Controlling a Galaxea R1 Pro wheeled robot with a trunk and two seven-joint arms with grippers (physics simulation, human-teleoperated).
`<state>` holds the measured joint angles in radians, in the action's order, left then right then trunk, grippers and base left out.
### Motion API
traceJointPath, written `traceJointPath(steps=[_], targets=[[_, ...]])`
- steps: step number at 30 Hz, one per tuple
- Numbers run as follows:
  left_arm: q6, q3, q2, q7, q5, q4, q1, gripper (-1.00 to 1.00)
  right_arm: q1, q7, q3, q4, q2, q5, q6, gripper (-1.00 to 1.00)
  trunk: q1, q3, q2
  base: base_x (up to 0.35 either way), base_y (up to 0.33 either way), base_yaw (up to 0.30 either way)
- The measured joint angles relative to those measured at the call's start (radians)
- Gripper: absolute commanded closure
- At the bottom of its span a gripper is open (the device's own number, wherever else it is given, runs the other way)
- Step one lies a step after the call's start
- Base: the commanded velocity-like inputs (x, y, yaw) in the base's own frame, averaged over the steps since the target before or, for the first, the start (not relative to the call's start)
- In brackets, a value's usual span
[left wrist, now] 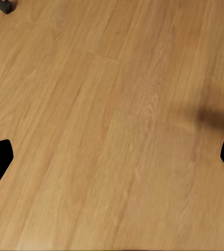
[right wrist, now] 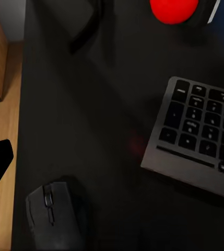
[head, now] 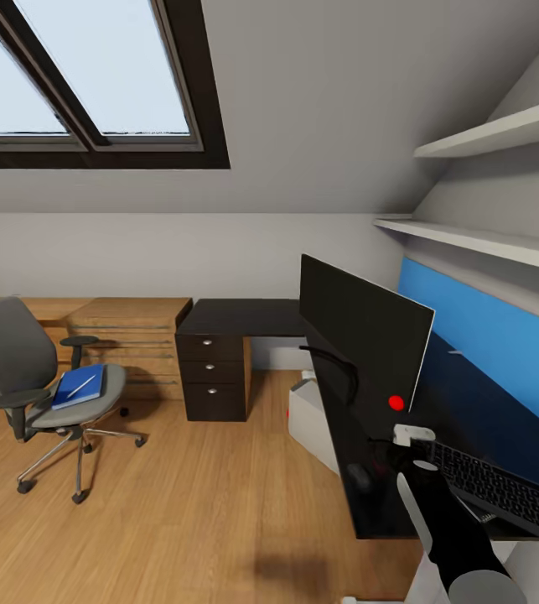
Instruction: In the bedroom, organize the workspace by keeping the computer under the desk, ensuring the monitor is on the desk, placing the keyboard on the desk next to the monitor, placing the mouse on the desk next to the keyboard, moving the folder from the swivel chair onto the desk next to the mouse, stacking the notebook on top of the folder with the pen on top of the notebook, and positioning the swivel chair next to the desk.
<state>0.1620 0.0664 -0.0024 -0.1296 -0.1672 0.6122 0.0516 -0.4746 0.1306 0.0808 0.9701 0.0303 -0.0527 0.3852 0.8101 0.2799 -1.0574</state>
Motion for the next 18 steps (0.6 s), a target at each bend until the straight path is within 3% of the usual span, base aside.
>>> traceJointPath(steps=[5,9,18], targets=[[0.012,0.0,0.0,-0.001,0.0,0.0,0.0,-1.0,0.0,0.002,-0.002,-0.005,-0.003,0.0,0.024,-1.0,0.0,0.0,0.0,0.042,0.0,0.0],[0.015,0.001,0.0,-0.001,0.0,-0.001,0.0,-1.0,-0.001,0.0,-0.003,-0.006,-0.007,-0.002,0.104,-1.0,0.0,0.0,0.0,0.008,0.0,0.0],[0.017,0.001,0.0,-0.001,0.0,0.0,0.0,-1.0,-0.002,0.002,-0.004,-0.006,-0.017,-0.003,0.141,-1.0,0.0,0.0,0.0,0.001,0.0,0.0]])
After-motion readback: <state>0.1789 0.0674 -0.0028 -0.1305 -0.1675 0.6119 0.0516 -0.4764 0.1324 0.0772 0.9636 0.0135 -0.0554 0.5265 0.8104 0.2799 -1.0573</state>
